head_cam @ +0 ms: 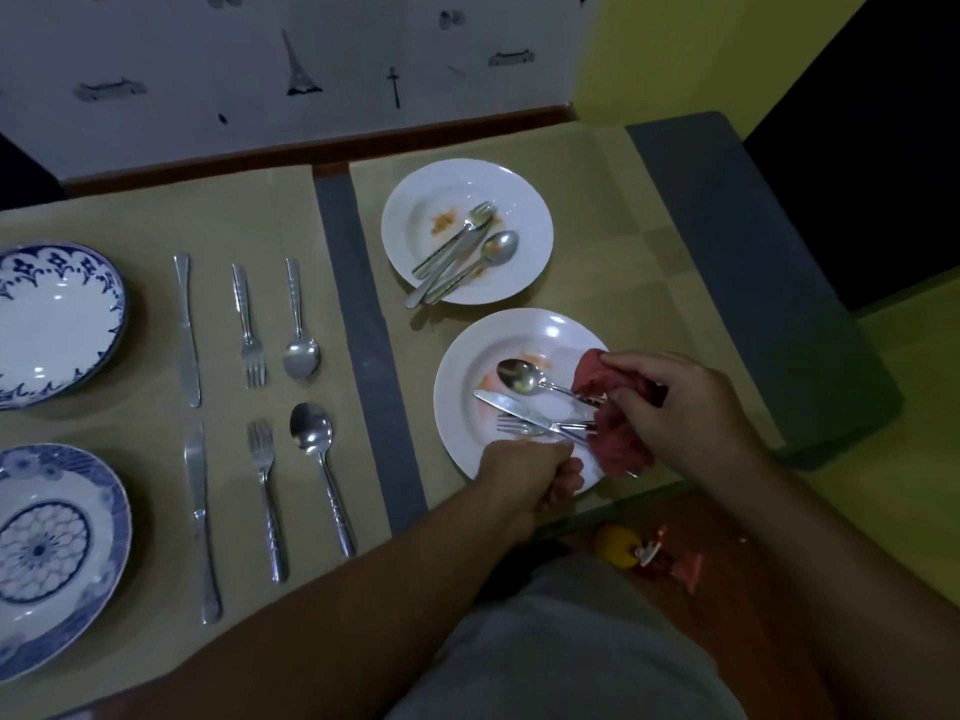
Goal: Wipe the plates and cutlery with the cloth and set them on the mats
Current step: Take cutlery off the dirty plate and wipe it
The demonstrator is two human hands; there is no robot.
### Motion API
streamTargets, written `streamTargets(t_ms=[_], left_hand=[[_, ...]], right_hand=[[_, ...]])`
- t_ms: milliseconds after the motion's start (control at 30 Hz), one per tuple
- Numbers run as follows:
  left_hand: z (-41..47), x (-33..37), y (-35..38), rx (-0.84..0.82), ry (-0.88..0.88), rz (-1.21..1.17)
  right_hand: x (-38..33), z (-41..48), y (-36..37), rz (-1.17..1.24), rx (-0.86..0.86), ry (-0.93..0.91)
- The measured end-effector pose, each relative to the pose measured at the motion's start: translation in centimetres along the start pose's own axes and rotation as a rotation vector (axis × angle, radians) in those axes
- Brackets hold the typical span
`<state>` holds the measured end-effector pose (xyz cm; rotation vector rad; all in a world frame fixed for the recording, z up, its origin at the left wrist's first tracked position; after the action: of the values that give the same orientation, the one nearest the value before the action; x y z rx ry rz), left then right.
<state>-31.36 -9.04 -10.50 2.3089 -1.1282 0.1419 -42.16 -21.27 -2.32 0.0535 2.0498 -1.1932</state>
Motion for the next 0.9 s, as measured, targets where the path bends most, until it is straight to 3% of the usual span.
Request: streamTargets(t_ms=[233,433,667,833,900], left_hand=[[2.0,-0.6,1.8,0.068,0.038,-0.029],[2.0,-0.4,2.7,0.221,0.067,0.022],[-1.1,-0.9,3.0,0.294,0.184,0.339],[-3.3,-0.6,3.0,0.312,0.337,0.329],[-4.0,-0.2,2.9,0.311,0.391,0.258]], right_hand=[[0.5,-0.8,-1.3,0.019,-0.008,-0.063],[2.0,0.5,-1.5,0.096,-0.130,-0.119],[1.4,2.1,-2.0,0.242,-0.242,-0.209],[-3.1,3.5,-0.1,0.105,-0.254,-0.486],[-4.1,3.6,1.9,-0.018,-0.343,-0.587]])
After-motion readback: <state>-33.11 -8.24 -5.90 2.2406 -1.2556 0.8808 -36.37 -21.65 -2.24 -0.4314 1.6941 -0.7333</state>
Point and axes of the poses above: each hand's wrist, its own z-axis towards the middle knuckle, its own y-axis out of the palm, x = y × z, the point moved 5 cm from there along z, towards the middle knuckle, and after that the axes turned 15 degrees about -x, right-handed, at the moved point
